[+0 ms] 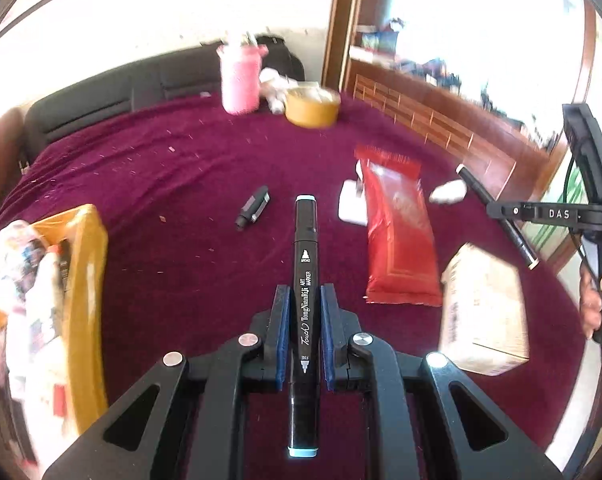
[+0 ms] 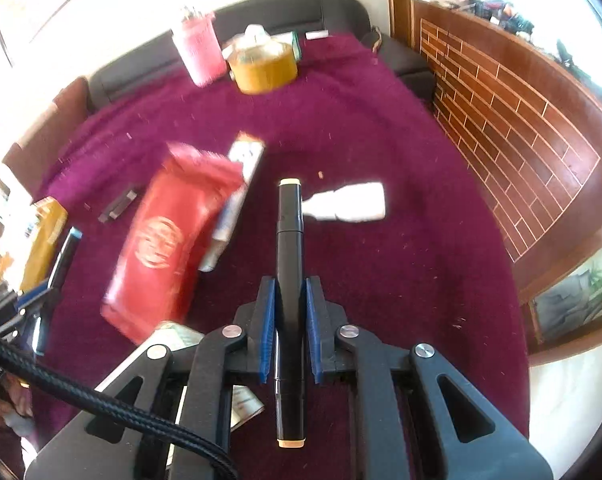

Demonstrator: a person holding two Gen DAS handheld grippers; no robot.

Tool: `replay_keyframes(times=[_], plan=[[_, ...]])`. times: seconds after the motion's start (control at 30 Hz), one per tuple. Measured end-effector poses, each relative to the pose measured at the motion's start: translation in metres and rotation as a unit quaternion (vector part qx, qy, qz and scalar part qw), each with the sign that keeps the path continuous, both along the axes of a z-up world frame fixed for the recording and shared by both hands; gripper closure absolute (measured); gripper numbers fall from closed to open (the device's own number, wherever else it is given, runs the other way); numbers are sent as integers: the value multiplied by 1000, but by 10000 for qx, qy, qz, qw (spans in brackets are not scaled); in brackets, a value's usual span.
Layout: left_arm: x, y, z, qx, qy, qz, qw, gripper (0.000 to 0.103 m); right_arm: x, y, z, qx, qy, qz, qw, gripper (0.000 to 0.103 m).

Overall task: Organize objects
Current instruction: 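Carry both markers into the tray and open both grippers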

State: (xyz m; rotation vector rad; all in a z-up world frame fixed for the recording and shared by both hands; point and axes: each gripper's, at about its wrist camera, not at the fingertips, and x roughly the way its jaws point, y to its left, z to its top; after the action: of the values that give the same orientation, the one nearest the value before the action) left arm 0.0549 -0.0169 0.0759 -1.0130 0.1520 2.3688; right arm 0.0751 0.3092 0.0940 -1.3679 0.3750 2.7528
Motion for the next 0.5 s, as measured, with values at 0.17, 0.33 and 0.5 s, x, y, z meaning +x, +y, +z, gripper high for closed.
replay_keyframes(times=[0.17, 0.33, 0.5], plan=[[23, -35, 23, 367, 189, 201, 9989, 92, 17, -30, 37, -270, 372, 346, 9983, 91], [42, -83, 39, 482, 304, 678, 9961, 92, 22, -84, 58, -582, 523, 907, 9928, 91], [47, -145, 37, 355, 278, 1373, 9895, 92, 15, -150, 61, -923, 493, 1457, 9838, 91]])
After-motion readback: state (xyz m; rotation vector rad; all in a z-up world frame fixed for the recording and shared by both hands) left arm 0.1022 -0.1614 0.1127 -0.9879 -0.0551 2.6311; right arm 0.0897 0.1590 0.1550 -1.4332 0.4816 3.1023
